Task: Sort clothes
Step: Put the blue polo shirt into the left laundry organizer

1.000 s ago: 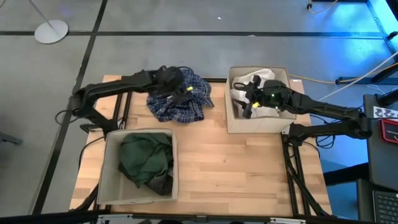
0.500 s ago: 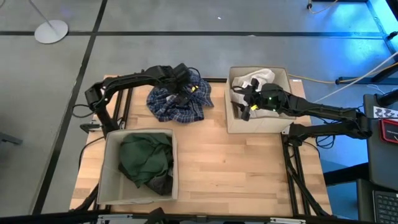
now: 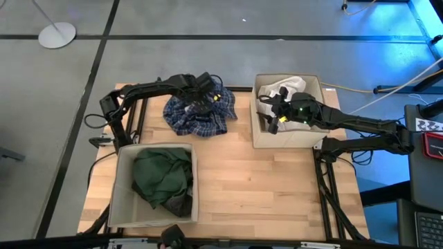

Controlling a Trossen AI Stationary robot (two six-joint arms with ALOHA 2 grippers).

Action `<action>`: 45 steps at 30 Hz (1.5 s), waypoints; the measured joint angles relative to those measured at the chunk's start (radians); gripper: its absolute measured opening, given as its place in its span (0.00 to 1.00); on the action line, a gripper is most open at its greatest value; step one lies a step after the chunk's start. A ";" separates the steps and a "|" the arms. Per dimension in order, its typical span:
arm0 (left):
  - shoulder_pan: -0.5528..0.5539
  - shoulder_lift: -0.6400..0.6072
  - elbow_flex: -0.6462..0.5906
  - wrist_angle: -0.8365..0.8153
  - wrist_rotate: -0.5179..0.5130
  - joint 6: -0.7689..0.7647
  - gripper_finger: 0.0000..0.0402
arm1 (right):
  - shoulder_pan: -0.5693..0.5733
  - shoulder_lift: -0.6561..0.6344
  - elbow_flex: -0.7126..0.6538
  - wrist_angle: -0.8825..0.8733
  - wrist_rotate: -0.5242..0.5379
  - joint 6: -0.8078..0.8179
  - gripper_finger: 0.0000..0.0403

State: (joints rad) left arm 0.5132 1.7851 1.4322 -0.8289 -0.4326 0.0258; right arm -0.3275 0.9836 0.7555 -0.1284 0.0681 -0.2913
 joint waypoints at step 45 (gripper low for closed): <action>-0.013 0.302 0.001 0.029 0.268 0.066 0.12 | 0.001 0.000 0.000 -0.032 -0.026 0.011 0.59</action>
State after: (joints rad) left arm 0.5000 2.0874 1.4331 -0.7998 -0.1649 0.0921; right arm -0.3267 0.9840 0.7555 -0.1604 0.0418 -0.2798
